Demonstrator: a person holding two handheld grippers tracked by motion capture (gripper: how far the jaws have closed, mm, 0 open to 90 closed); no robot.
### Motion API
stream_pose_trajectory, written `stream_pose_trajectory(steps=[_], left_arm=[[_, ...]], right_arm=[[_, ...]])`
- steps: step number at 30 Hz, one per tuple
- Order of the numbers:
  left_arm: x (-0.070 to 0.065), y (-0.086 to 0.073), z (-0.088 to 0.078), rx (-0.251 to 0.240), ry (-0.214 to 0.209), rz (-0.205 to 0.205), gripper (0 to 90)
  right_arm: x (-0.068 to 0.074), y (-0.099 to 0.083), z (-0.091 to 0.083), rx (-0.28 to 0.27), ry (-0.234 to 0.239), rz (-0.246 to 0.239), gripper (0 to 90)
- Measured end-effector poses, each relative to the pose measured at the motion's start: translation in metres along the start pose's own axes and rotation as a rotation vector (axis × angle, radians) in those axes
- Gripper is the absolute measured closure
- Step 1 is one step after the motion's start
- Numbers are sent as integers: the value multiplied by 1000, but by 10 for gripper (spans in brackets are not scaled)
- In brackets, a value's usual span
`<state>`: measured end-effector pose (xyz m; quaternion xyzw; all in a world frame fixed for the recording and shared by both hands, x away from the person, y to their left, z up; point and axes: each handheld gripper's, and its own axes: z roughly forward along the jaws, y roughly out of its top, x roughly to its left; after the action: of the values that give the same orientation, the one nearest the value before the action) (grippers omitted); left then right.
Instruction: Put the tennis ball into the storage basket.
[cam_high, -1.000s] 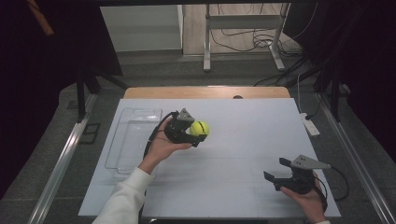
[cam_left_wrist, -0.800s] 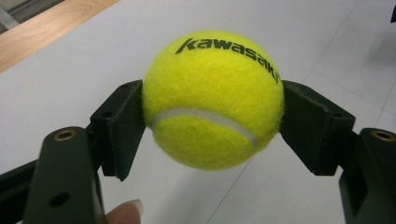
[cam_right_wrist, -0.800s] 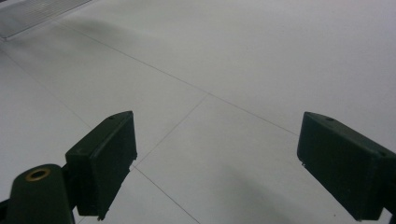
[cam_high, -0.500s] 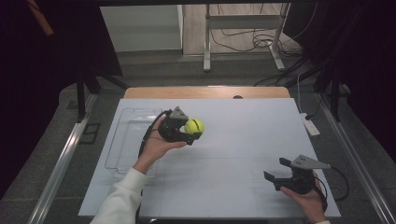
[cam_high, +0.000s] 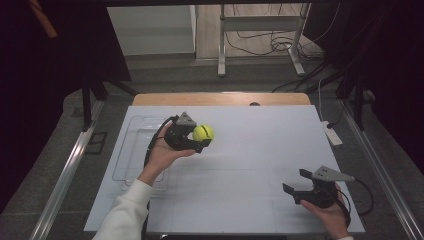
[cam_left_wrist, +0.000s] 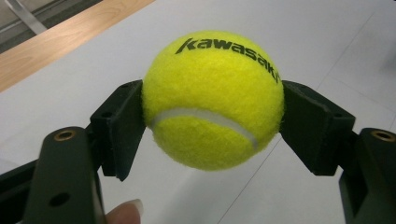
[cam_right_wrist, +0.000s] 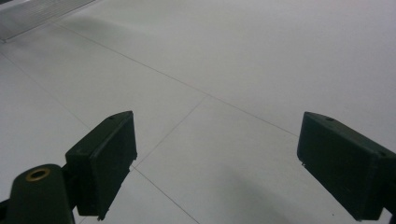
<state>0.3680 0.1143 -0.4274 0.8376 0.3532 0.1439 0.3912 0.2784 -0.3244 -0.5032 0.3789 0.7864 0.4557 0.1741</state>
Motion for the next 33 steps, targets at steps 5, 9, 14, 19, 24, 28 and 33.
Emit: stream_pose_trajectory(steps=[5,9,14,19,24,28,33], left_arm=[[6,-1,-7,-3,23,-7,268],[11,-3,-10,-4,38,-18,268],[17,-7,-12,-1,51,-35,268],[20,-9,-14,-7,62,-43,268],[24,-11,-19,-21,72,-49,267],[27,-12,-20,-24,82,-61,267],[28,-13,-22,-29,89,-64,267]], right_arm=[[0,0,0,-2,0,0,121],[-1,0,0,-1,-1,1,121],[-1,0,-1,-2,-1,2,121],[-1,0,-1,-2,-2,0,121],[-1,0,0,0,-1,1,121],[-1,0,0,5,-4,0,121],[-1,0,-1,4,-6,1,121]])
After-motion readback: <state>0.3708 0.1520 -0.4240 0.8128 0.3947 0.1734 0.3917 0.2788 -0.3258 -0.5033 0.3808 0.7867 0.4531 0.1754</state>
